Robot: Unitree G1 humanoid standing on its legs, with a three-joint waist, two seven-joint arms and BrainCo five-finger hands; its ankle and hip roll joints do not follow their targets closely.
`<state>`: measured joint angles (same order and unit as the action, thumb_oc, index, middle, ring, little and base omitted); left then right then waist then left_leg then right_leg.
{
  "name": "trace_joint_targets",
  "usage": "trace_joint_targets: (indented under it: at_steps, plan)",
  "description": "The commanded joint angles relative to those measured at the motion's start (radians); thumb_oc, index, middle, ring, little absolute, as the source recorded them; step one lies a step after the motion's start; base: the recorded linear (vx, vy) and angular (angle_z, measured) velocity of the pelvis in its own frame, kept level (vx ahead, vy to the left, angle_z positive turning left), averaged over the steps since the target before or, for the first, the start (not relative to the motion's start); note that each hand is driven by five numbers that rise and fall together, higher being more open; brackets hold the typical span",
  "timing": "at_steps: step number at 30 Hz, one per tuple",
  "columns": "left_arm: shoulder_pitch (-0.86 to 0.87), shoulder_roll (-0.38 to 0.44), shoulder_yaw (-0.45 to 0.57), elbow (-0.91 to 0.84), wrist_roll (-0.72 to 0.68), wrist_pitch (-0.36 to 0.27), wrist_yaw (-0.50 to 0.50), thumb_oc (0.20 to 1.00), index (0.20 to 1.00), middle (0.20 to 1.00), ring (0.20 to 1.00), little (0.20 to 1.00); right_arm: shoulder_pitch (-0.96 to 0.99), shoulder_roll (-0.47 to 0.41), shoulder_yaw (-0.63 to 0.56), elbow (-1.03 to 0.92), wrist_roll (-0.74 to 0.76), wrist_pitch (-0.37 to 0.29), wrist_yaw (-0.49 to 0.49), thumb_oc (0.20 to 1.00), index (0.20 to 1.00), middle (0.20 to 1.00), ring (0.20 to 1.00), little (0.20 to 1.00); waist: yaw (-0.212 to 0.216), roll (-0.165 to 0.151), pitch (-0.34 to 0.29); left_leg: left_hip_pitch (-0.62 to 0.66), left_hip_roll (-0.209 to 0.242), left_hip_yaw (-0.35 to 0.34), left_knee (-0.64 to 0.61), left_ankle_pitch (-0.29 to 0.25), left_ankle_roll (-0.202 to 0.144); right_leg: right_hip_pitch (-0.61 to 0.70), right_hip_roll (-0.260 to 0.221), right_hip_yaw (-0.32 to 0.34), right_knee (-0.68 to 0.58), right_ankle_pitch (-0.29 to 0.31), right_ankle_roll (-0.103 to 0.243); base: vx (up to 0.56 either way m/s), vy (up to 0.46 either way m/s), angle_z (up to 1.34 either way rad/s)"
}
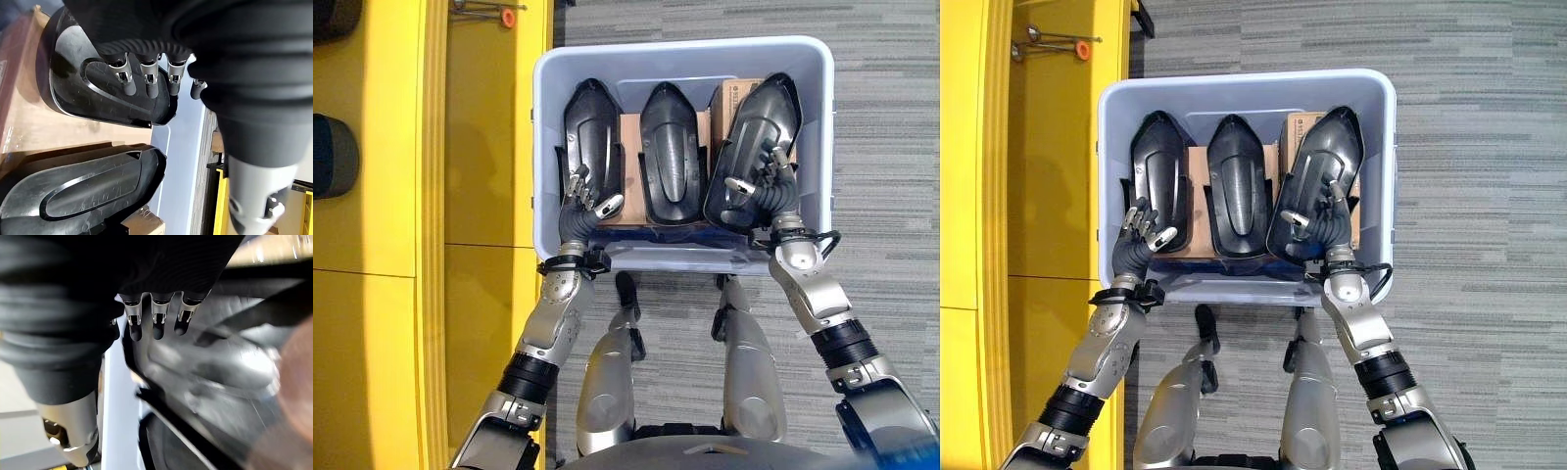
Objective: Move parts from the plastic box to the shelf.
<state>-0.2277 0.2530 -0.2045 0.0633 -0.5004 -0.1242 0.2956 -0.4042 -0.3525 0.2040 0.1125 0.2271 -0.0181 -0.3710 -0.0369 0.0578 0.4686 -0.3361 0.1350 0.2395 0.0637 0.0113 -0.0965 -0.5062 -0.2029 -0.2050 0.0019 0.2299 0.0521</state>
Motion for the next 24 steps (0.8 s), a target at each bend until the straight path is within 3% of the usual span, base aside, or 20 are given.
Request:
trace_joint_targets:
  at_steps: [1, 10, 24]
  plan:
    - [0.024, 0.028, 0.007, -0.023, 0.014, -0.065, 0.028, 1.0, 1.0, 1.0, 1.0, 1.0, 0.043, 0.017, -0.013, -0.12, -0.072, -0.082, -0.014, 1.0, 1.0, 1.0, 1.0, 1.0, -0.012, -0.014, -0.062, -0.088, 0.046, -0.019, 0.074, 0.033, -0.034, -0.006, -0.109, 0.03, 0.154, -0.118, 0.141, 0.0, 0.0, 0.0]
    - [0.016, 0.041, -0.001, -0.04, 0.033, -0.063, 0.039, 1.0, 1.0, 1.0, 1.0, 1.0, 0.103, 0.015, -0.004, -0.293, -0.079, -0.131, 0.016, 1.0, 1.0, 1.0, 1.0, 1.0, -0.038, -0.031, -0.054, -0.109, 0.046, -0.011, 0.082, 0.03, -0.035, -0.03, -0.107, 0.04, 0.154, -0.111, 0.143, 0.0, 0.001, 0.0]
    - [0.043, 0.056, 0.011, -0.044, 0.049, -0.069, 0.06, 1.0, 1.0, 1.0, 1.0, 1.0, 0.182, -0.006, -0.029, -0.385, -0.077, -0.151, -0.006, 1.0, 1.0, 1.0, 1.0, 1.0, -0.059, -0.034, -0.04, -0.121, 0.051, -0.003, 0.071, 0.038, -0.041, -0.056, -0.102, 0.048, 0.155, -0.108, 0.142, 0.01, 0.0, -0.03]
